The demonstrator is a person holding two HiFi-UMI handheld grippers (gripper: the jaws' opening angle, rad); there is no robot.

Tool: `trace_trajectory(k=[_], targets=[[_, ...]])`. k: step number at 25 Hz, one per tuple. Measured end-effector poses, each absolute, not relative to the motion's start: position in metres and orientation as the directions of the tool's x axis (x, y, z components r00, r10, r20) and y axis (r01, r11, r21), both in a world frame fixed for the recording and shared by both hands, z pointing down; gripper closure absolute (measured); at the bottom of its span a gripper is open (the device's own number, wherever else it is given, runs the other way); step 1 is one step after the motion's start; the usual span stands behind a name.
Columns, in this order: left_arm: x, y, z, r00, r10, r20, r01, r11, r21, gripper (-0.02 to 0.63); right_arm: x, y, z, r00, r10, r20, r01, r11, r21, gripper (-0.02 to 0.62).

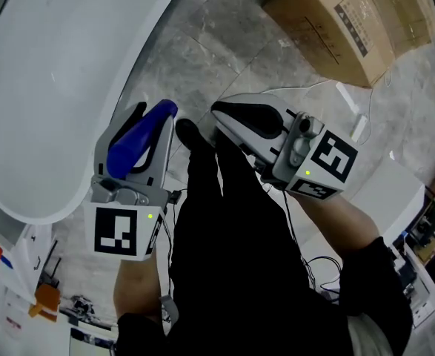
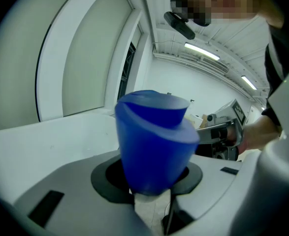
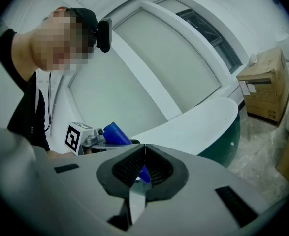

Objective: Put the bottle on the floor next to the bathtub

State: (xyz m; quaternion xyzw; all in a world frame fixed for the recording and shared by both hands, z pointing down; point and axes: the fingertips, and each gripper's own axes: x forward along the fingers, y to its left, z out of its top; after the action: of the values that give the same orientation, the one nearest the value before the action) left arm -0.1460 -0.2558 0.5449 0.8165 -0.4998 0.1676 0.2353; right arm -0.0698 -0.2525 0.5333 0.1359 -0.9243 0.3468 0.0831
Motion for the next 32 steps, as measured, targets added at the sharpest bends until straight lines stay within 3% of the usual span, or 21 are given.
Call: trace_trajectory(k=[20,32], targets=[[-0.091,-0.276,0.796,0.443,-0.678,0.587,-0.896,-0.363,0.257,0.448,-0.031,-0.281,0.795,-0.939,-0.144,0.313,-0.315,0.724,-0.613,0.568],[-0.084,-0.308,0.881,0.454,-0.68,0.576,-0.888,-0.4,0.228,0.448,-0.036,-0.32,0.875,-0.94,-0.153,0.306,-0.313,0.748,-0.585,0.568]])
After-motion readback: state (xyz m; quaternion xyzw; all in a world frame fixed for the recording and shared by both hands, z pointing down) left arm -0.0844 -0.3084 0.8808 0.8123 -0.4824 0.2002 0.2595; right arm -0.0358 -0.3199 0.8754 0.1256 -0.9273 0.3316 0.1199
